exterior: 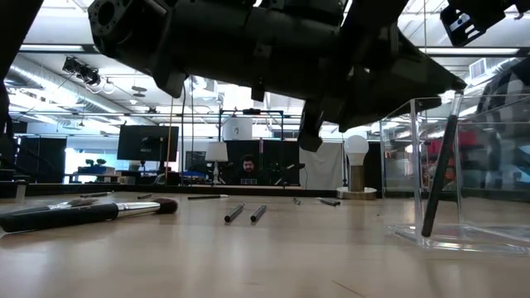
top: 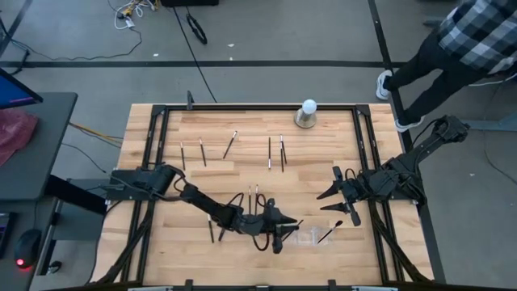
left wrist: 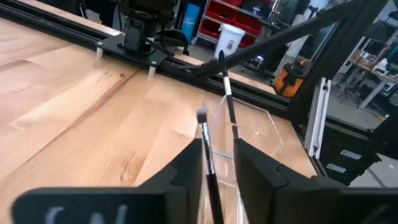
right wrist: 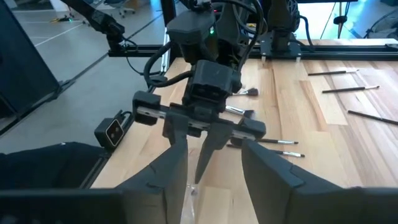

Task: Put items in baskets/containers
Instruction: Put the eyeshadow brush into the left section of the transparent organizer, then put the blush brush into the middle section of the transparent organizer

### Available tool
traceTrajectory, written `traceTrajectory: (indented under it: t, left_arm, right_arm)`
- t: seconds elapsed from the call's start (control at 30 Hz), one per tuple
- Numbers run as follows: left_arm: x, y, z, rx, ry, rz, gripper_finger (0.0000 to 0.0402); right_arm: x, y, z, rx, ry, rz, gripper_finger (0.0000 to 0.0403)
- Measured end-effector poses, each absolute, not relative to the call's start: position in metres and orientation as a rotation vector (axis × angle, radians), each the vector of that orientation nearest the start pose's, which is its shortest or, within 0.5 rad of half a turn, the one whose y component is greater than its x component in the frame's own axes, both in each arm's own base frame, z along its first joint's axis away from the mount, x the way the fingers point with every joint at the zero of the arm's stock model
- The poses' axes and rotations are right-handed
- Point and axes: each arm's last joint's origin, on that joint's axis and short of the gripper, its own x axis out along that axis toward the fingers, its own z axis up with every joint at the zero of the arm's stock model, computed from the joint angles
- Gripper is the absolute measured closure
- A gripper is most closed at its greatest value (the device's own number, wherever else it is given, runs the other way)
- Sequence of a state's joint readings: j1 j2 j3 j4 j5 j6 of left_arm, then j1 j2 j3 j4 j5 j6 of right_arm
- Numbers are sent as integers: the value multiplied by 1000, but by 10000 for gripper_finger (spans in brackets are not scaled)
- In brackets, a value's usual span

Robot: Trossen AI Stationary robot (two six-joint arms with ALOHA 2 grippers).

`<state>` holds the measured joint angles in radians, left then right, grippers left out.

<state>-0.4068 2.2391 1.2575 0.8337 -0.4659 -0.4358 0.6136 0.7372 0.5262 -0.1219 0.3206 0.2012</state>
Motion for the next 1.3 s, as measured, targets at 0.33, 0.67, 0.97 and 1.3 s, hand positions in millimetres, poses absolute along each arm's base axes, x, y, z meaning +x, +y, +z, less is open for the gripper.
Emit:
traceTrajectory:
  t: [0.33,0.67,0.97,1.3]
  left_arm:
    - [418,-169,185,-290,187,-19,246]
    - [345,-155,217,-356,727,306,293]
    - [306,-178,191,-555,1017,502,307]
    - [301,-185,163,-619,1106,648,187]
  right_arm:
    - [141,88,254,29,362,253,247]
    - [140,87,250,36,396,244,247]
    - [145,91,244,15,433,238,247]
    - [154,97,233,-14,487,230,247]
